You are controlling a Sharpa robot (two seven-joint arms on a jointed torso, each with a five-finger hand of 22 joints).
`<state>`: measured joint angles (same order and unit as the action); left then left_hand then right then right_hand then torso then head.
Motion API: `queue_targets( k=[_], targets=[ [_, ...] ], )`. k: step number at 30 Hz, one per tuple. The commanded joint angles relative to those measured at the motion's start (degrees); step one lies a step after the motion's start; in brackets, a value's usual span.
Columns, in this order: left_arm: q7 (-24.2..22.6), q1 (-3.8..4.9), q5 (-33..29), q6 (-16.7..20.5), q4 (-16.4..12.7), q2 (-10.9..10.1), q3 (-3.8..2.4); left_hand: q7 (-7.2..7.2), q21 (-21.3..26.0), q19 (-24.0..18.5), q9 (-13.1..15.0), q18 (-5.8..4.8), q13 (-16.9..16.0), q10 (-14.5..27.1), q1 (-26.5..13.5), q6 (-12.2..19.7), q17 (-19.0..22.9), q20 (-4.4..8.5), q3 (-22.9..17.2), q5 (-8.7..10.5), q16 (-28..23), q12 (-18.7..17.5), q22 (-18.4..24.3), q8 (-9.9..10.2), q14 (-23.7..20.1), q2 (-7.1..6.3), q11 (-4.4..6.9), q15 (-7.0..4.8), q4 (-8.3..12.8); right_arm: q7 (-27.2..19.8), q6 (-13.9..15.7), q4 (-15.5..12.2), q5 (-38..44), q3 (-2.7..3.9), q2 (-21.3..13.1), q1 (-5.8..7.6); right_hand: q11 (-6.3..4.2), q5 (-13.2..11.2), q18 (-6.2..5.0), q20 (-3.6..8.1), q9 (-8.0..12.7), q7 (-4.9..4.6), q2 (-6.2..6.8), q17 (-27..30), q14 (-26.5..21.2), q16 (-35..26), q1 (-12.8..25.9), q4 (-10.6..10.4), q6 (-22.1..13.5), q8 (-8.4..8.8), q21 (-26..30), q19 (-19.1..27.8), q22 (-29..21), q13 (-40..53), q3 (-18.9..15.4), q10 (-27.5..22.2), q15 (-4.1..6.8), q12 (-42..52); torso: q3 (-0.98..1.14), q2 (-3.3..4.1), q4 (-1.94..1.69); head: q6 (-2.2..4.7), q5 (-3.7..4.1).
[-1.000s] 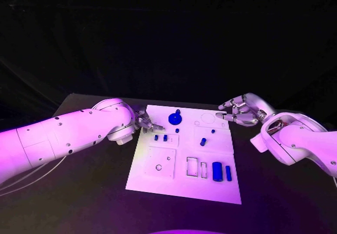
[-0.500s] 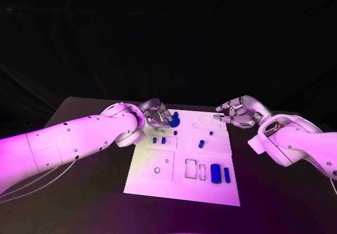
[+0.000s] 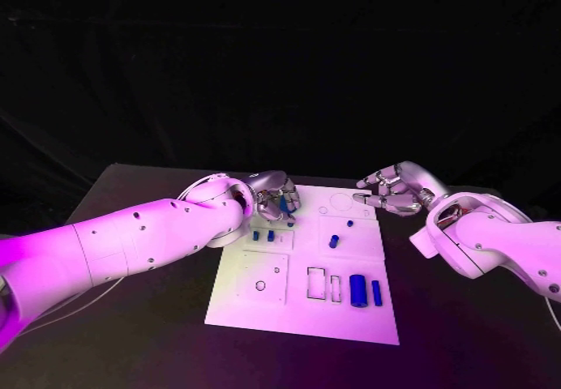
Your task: Assemble the parts on the task board
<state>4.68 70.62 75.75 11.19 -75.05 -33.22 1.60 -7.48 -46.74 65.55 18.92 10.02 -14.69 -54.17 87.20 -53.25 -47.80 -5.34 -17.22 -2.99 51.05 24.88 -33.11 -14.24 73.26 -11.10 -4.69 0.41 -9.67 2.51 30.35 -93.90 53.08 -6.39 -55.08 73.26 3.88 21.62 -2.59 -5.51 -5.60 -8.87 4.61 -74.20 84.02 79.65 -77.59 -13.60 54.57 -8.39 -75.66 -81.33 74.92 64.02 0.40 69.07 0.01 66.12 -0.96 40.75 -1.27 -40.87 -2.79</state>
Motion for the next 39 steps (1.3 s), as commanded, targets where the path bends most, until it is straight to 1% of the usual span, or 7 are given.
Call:
queue_targets(
  k=[1,6,10,15,23,33,39],
  targets=[
    [-0.44,-0.04,5.77,-6.54,0.94,0.95,0.0,0.08,-1.59,1.24,-0.86,0.27,0.85,-0.45,-0.52,-0.68,-1.14,-0.09,-0.2,0.04,1.94,-0.73,-1.73,0.68,0.89,0.08,-0.18,0.01,0.2,-0.79,-0.74,0.12,-0.56,0.0,0.15,-0.07,-0.13,0.21,-1.15,-0.15,-0.07,0.28,-0.33,0.05,2.09,-0.16,-0.02,-0.27,0.06,-0.27,0.27,0.37,5.06,-0.1,0.05,-0.46,0.54,-0.21,-0.04,0.02,-0.01,-0.14,0.04],
    [0.13,-0.06,7.32,-7.54,2.72,2.2,0.01,0.03,-6.85,4.21,-2.34,-0.72,2.14,-1.61,-0.64,-1.62,-4.67,0.06,-0.64,0.04,6.89,-1.37,-7.88,1.65,3.03,0.19,-0.01,-0.15,0.46,-0.85,-0.68,0.2,-0.74,0.0,0.28,-0.09,-0.14,0.29,-1.17,-0.14,-0.07,0.28,-0.37,0.09,2.08,-0.21,-0.1,-0.27,0.03,-0.28,0.37,0.42,5.0,-0.27,0.05,-0.57,0.55,-0.37,0.01,-0.03,-0.01,-0.13,0.0],
    [0.66,-0.09,8.08,-7.71,3.99,3.11,0.01,-0.07,-7.84,4.62,-2.86,-0.87,2.59,-1.98,-0.76,-1.91,-5.2,0.09,-0.77,0.04,7.93,-1.59,-8.97,2.01,3.31,0.17,0.02,-0.18,0.54,-0.89,-0.65,0.23,-0.8,0.0,0.33,-0.1,-0.14,0.37,-1.18,-0.13,-0.06,0.28,-0.4,0.13,2.07,-0.25,-0.14,-0.28,0.01,-0.28,0.43,0.44,4.97,-0.41,0.05,-0.66,0.55,-0.5,-0.03,0.03,0.0,-0.15,0.09],
    [1.5,-0.1,8.65,-8.01,5.1,3.87,0.0,-0.02,-9.46,5.38,-3.32,-1.19,2.99,-2.29,-0.85,-2.3,-6.08,0.12,-0.93,0.04,9.27,-1.76,-10.9,2.27,3.78,0.23,0.06,-0.21,0.62,-0.9,-0.64,0.21,-0.81,0.0,0.38,-0.11,-0.14,0.47,-1.19,-0.13,-0.06,0.28,-0.43,0.11,2.08,-0.26,-0.18,-0.29,-0.01,-0.28,0.48,0.46,4.95,-0.43,0.04,-0.66,0.56,-0.53,0.04,0.01,0.02,-0.28,0.16],
    [2.04,-0.3,9.12,-7.58,6.82,4.99,0.0,0.15,-11.7,6.18,-4.26,-1.54,3.81,-3.05,-0.48,-3.21,-6.99,0.23,-2.01,0.05,11.2,-2.08,-13.43,2.78,4.26,0.93,0.23,-0.34,1.06,-0.88,-0.66,0.17,-0.81,0.0,0.44,-0.11,-0.14,0.47,-1.19,-0.13,-0.06,0.28,-0.43,0.11,2.08,-0.26,-0.18,-0.29,-0.01,-0.28,0.48,0.46,4.95,-0.43,0.04,-0.66,0.56,-0.53,0.0,0.01,0.02,-0.32,0.26],
    [2.05,-0.62,9.18,-8.47,8.04,6.06,0.01,0.49,-14.98,7.46,-5.15,-2.13,4.56,-4.49,-0.5,-4.75,-8.88,0.46,-3.34,0.07,14.01,-2.18,-17.33,3.07,5.27,1.51,0.62,-0.64,1.59,-0.87,-0.73,0.2,-0.81,0.0,0.6,-0.11,-0.14,0.47,-1.19,-0.13,-0.06,0.28,-0.43,0.11,2.08,-0.26,-0.18,-0.29,-0.01,-0.28,0.48,0.46,4.95,-0.43,0.04,-0.66,0.56,-0.53,0.0,-0.02,-0.02,-0.45,0.39],
    [2.27,-0.94,9.18,-9.42,8.43,6.43,0.02,0.63,-17.61,8.65,-5.64,-2.65,4.75,-5.83,-0.74,-5.78,-11.58,0.66,-3.89,0.05,16.95,-1.89,-20.55,3.2,6.64,1.59,1.01,-0.95,2.04,-0.83,-0.77,0.17,-0.81,0.0,0.59,-0.11,-0.15,0.59,-1.18,-0.12,-0.06,0.28,-0.49,0.12,2.08,-0.29,-0.22,-0.32,-0.02,-0.3,0.48,0.44,4.95,-0.45,0.04,-0.63,0.56,-0.54,0.0,-0.01,-0.06,-0.57,0.45]
  ],
)
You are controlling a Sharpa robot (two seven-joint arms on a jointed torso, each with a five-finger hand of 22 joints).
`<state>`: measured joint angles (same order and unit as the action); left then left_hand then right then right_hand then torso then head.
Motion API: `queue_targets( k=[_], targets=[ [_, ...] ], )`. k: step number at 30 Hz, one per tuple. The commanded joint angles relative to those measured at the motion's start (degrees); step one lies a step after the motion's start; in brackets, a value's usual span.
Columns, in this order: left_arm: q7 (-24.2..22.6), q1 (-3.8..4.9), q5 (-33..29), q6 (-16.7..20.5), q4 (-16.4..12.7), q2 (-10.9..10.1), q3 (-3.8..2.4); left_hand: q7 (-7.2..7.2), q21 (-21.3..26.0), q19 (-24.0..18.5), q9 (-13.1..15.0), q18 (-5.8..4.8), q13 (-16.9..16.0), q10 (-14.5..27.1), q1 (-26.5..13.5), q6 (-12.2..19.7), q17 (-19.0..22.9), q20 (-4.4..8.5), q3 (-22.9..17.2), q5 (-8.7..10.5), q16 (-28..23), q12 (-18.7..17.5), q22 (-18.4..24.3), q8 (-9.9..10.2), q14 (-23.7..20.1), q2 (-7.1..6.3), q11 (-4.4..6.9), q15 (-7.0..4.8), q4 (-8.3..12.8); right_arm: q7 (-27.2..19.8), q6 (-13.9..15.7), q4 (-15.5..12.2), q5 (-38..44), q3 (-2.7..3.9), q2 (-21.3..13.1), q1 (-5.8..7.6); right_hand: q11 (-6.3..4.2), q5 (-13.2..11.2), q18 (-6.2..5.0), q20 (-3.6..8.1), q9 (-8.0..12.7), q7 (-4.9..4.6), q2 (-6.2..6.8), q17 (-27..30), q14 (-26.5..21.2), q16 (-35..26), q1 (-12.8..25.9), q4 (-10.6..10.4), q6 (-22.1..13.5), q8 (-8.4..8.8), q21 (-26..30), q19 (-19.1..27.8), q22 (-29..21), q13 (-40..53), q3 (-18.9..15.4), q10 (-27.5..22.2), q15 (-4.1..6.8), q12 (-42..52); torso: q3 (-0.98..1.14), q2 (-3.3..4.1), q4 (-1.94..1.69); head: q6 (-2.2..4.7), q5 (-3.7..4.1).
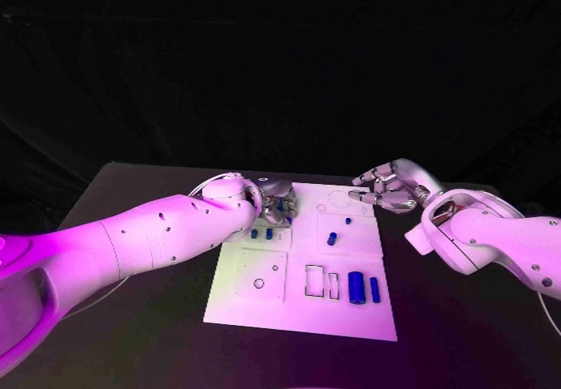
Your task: Assemble the parts on the task board
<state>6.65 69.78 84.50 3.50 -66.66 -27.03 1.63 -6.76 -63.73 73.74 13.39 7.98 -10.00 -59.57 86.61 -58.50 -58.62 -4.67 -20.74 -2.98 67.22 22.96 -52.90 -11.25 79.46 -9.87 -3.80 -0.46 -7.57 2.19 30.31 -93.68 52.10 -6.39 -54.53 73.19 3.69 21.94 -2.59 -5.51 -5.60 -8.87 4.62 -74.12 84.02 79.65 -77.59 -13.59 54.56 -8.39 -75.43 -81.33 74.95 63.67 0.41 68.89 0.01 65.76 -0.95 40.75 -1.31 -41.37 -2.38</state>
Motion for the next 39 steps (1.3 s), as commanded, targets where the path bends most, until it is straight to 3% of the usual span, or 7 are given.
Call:
queue_targets(
  k=[1,13,22,31,39],
  targets=[
    [0.36,-0.15,0.43,-1.85,0.09,0.31,-0.01,-0.06,-0.98,0.62,-0.18,-0.68,0.08,-0.61,-0.18,-0.67,-1.12,0.03,-0.45,0.05,1.18,0.08,-1.21,0.23,0.64,0.39,0.19,-0.13,0.01,-0.5,-0.73,-0.05,0.17,0.0,0.04,-0.04,0.04,0.32,-1.18,-0.12,-0.06,0.27,-0.51,0.05,2.08,-0.3,-0.23,-0.34,-0.01,-0.31,0.26,0.44,4.93,-0.1,0.03,-0.44,0.57,-0.18,-0.01,0.0,-0.01,-0.07,0.04],
    [1.16,-0.34,0.44,-2.99,0.65,0.66,-0.01,0.05,-3.06,1.38,-0.74,-1.07,0.27,-1.59,-0.19,-1.97,-3.39,0.3,-1.46,0.05,3.89,0.11,-3.65,0.38,1.96,1.04,0.51,-0.43,0.82,-0.49,-0.78,-0.09,0.17,0.0,0.02,-0.04,0.04,0.36,-1.16,-0.11,-0.06,0.28,-0.54,0.01,2.1,-0.28,-0.24,-0.35,0.0,-0.33,0.21,0.4,4.97,0.04,0.03,-0.31,0.57,-0.05,0.02,-0.05,-0.01,-0.26,0.03],
    [0.96,-0.35,0.66,-2.43,0.63,0.7,0.0,0.41,-5.88,2.62,-0.94,-1.6,0.21,-5.0,1.12,-5.49,-5.13,0.84,-4.0,0.03,6.17,0.16,-7.12,-0.14,3.35,2.52,1.38,-1.23,3.28,-0.56,-0.68,-0.09,0.17,0.0,0.06,-0.04,0.03,0.4,-1.17,-0.11,-0.07,0.29,-0.57,0.01,2.1,-0.29,-0.22,-0.39,0.05,-0.37,0.25,0.41,4.95,0.1,0.01,-0.21,0.57,0.02,-0.01,-0.06,-0.04,-0.28,0.0],
    [0.04,-0.36,-0.26,0.54,0.45,0.41,-0.04,0.44,-6.98,3.02,-1.19,-1.83,0.38,-6.63,-0.78,-6.88,-5.12,1.13,-4.76,0.01,6.64,-1.45,-8.47,0.46,3.79,2.15,1.51,-1.35,3.82,-0.61,-0.55,0.01,0.21,0.0,0.12,-0.04,0.03,0.41,-1.17,-0.11,-0.07,0.29,-0.58,0.01,2.1,-0.3,-0.21,-0.4,0.06,-0.38,0.27,0.42,4.94,0.1,0.01,-0.2,0.57,0.03,-0.02,-0.16,-0.04,-0.12,0.05],
    [-0.07,-0.28,-1.8,3.14,-1.54,-1.4,-0.56,0.44,-7.11,3.01,-1.34,-1.85,0.5,-6.96,-1.36,-6.97,-5.35,1.16,-4.85,0.04,6.9,-2.15,-8.63,0.85,3.91,1.89,1.48,-1.35,3.92,-0.62,-0.32,0.18,0.27,0.0,0.19,-0.04,0.02,0.44,-1.18,-0.1,-0.09,0.3,-0.61,0.08,2.09,-0.36,-0.17,-0.47,0.12,-0.43,0.33,0.45,4.9,0.15,-0.03,-0.11,0.58,0.09,0.0,-0.16,-0.09,0.22,0.11]
  ],
)
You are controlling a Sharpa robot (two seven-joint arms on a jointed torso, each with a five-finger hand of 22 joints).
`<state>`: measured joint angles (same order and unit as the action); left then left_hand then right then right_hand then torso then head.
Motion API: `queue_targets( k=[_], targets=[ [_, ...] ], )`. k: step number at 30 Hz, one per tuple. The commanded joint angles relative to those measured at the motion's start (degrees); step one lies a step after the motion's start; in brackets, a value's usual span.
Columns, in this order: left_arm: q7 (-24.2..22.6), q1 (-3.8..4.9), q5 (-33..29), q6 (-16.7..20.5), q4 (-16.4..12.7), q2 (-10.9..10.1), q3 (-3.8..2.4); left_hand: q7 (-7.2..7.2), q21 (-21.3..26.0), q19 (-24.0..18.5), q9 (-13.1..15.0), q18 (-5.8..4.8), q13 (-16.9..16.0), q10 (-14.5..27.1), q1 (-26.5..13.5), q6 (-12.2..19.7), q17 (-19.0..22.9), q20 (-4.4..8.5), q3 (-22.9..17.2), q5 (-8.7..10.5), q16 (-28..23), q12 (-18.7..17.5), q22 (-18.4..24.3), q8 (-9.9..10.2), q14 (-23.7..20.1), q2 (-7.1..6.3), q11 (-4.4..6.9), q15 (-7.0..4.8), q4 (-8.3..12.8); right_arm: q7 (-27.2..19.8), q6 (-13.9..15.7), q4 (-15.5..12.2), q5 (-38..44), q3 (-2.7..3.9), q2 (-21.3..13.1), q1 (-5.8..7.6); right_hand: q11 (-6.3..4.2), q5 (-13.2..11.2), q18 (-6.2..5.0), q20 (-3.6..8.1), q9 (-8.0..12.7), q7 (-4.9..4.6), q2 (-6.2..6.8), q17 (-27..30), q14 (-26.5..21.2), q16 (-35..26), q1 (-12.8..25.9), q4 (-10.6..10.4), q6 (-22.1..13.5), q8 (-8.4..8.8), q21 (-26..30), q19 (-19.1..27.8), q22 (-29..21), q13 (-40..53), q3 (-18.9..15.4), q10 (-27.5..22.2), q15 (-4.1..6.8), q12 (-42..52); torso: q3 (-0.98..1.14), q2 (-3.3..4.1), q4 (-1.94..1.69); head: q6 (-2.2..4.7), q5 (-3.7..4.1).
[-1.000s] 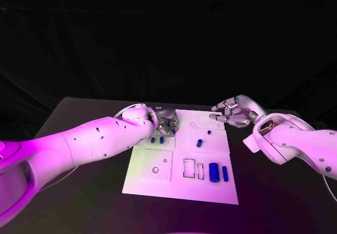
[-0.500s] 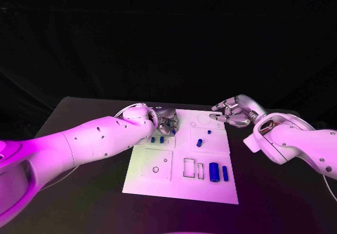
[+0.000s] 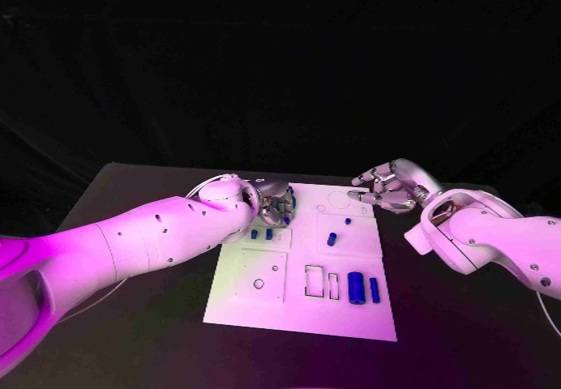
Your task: Assemble the parts on the task board
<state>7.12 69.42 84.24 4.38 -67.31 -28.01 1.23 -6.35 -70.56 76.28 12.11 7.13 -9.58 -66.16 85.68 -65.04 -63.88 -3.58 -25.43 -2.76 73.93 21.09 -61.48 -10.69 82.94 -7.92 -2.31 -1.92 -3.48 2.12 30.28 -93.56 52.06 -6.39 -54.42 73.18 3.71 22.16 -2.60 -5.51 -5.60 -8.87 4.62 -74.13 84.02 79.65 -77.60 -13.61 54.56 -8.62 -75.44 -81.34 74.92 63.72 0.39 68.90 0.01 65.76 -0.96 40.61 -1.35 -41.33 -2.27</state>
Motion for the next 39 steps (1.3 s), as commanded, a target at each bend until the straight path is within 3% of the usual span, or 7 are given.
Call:
queue_targets(
  k=[1,10,15,23,39],
  targets=[
    [-0.51,0.1,-1.82,2.41,-1.28,-0.73,-0.28,0.02,-0.28,0.47,-0.06,-1.0,0.07,-0.38,-0.43,-0.43,-0.09,0.06,-0.16,-0.19,0.19,-0.28,-0.05,0.29,0.43,-0.06,0.0,0.11,-0.17,-0.56,-0.28,0.08,0.3,0.0,0.09,-0.04,0.01,0.22,-1.18,-0.1,-0.09,0.3,-0.61,0.09,2.09,-0.36,-0.17,-0.45,0.12,-0.19,0.34,0.45,4.93,0.1,-0.02,-0.13,0.58,0.09,0.01,-0.01,-0.05,0.22,-0.02],
    [0.35,0.53,-4.5,2.3,-5.72,-4.65,-1.92,0.01,-0.34,0.45,-0.16,-1.0,0.13,-0.65,-0.79,-0.55,0.13,0.07,-0.23,-0.19,0.13,-0.73,-0.11,0.53,0.41,-0.25,-0.02,0.12,-0.08,-0.51,-0.25,0.15,0.33,0.0,-0.03,-0.04,0.01,0.22,-1.18,-0.1,-0.09,0.3,-0.61,0.09,2.09,-0.36,-0.17,-0.45,0.12,-0.19,0.34,0.45,4.93,0.1,-0.02,-0.13,0.58,0.09,0.05,0.02,-0.06,0.38,0.0],
    [1.0,0.96,-5.46,1.36,-7.98,-7.18,-2.43,0.02,-0.38,0.46,-0.18,-1.02,0.14,-0.73,-0.89,-0.59,0.19,0.07,-0.25,-0.19,0.12,-0.85,-0.18,0.6,0.4,-0.3,-0.02,0.12,-0.07,-0.48,-0.27,0.12,0.34,0.0,-0.16,-0.04,0.0,0.25,-1.18,-0.1,-0.1,0.32,-0.63,0.13,2.09,-0.4,-0.17,-0.47,0.17,-0.24,0.35,0.44,4.93,0.09,-0.03,-0.1,0.58,0.09,0.05,-0.04,-0.1,0.42,0.03],
    [1.53,1.26,-6.6,-0.76,-8.16,-9.1,-2.59,0.05,-0.42,0.42,-0.27,-1.02,0.18,-1.0,-1.33,-0.76,0.59,0.06,-0.28,-0.19,-0.05,-1.28,-0.23,0.81,0.32,-0.5,-0.02,0.13,-0.11,-0.44,-0.33,0.12,0.34,0.0,-0.26,-0.04,0.0,0.25,-1.18,-0.1,-0.1,0.32,-0.63,0.13,2.09,-0.4,-0.17,-0.47,0.17,-0.24,0.35,0.44,4.93,0.09,-0.03,-0.1,0.58,0.09,-0.02,0.04,-0.09,0.45,0.04],
    [1.96,0.84,-6.7,-2.4,-5.06,-7.93,-2.25,0.07,-0.43,0.4,-0.31,-1.02,0.21,-1.07,-1.49,-0.8,0.89,0.05,-0.32,-0.19,-0.21,-1.47,-0.26,0.91,0.24,-0.53,-0.02,0.14,-0.14,-0.5,-0.33,0.19,0.35,0.0,-0.12,-0.19,-0.02,0.3,-1.2,-0.09,-0.11,0.34,-0.64,0.14,2.09,-0.42,-0.2,-0.48,0.22,-0.28,0.45,0.48,4.87,0.04,-0.05,-0.09,0.6,0.07,-0.04,0.1,0.04,0.65,-0.53]
  ],
)
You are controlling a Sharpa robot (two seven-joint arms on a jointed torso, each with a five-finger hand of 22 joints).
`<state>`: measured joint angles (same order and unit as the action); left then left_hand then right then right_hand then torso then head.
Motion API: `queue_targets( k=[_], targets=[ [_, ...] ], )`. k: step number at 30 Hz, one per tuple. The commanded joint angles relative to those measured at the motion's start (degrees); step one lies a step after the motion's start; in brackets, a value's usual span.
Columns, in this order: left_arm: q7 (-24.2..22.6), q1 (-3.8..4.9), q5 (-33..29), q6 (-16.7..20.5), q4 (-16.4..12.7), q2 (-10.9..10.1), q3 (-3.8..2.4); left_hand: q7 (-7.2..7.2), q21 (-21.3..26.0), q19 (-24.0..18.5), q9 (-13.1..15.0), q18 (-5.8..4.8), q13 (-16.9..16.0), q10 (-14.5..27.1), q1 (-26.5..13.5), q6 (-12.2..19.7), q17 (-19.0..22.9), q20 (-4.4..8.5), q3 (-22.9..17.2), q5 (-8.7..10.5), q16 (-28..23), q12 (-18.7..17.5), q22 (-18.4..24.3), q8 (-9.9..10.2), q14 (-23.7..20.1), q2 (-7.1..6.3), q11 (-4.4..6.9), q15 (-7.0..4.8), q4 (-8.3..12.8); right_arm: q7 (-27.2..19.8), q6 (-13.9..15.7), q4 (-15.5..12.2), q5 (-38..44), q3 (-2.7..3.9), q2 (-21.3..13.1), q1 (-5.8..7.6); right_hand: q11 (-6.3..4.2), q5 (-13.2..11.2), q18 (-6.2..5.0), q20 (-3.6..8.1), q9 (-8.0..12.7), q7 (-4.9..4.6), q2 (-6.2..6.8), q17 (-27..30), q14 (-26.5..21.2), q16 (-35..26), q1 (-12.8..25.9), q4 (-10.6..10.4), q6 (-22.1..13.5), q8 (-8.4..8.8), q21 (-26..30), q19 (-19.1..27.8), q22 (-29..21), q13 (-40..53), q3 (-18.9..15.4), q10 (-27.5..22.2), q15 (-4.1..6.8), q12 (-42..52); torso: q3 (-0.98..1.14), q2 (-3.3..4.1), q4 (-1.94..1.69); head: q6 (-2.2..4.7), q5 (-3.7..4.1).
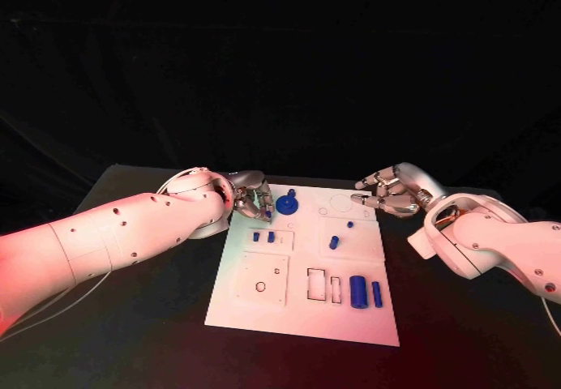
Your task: Assemble the parts on the task board
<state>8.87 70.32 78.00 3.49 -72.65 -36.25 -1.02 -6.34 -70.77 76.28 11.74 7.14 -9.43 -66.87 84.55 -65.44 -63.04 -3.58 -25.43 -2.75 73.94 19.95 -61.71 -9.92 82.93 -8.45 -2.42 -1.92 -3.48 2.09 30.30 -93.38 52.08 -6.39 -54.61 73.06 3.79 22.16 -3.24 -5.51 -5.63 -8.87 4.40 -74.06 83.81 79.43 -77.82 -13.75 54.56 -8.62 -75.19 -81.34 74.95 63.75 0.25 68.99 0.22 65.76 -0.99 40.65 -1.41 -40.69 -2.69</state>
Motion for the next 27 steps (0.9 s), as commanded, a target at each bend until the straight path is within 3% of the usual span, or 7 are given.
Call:
queue_targets(
  k=[1,27],
  targets=[
    [0.22,-0.08,-0.33,-1.56,0.4,0.39,0.02,0.07,-0.22,0.41,0.06,-1.03,0.06,-0.36,-0.36,-0.4,0.05,0.05,-0.32,-0.19,-0.21,-0.33,-0.03,0.14,0.24,0.0,0.09,0.13,-0.14,-0.47,-0.35,0.01,0.34,0.0,0.07,-0.08,-0.11,0.3,-0.56,-0.09,-0.08,0.34,-0.41,0.06,2.3,-0.19,0.02,-0.34,0.23,-0.29,0.2,0.48,4.84,0.0,0.09,-0.18,0.39,0.07,-0.02,0.06,0.11,0.0,-0.11],
    [0.61,-0.35,0.74,-3.76,1.49,1.2,0.27,0.11,-0.15,0.31,0.0,-1.01,0.09,-0.46,-0.49,-0.47,0.6,0.03,-0.39,-0.19,-0.53,-0.63,0.05,0.29,0.05,-0.1,0.1,0.13,-0.08,-0.48,-0.34,0.0,0.39,0.0,0.09,-0.15,-0.11,0.3,-0.56,-0.09,-0.08,0.34,-0.41,0.06,2.3,-0.19,0.02,-0.34,0.23,-0.29,0.2,0.48,4.84,0.0,0.09,-0.18,0.39,0.07,0.11,0.07,0.14,-0.26,-0.26]
  ],
)
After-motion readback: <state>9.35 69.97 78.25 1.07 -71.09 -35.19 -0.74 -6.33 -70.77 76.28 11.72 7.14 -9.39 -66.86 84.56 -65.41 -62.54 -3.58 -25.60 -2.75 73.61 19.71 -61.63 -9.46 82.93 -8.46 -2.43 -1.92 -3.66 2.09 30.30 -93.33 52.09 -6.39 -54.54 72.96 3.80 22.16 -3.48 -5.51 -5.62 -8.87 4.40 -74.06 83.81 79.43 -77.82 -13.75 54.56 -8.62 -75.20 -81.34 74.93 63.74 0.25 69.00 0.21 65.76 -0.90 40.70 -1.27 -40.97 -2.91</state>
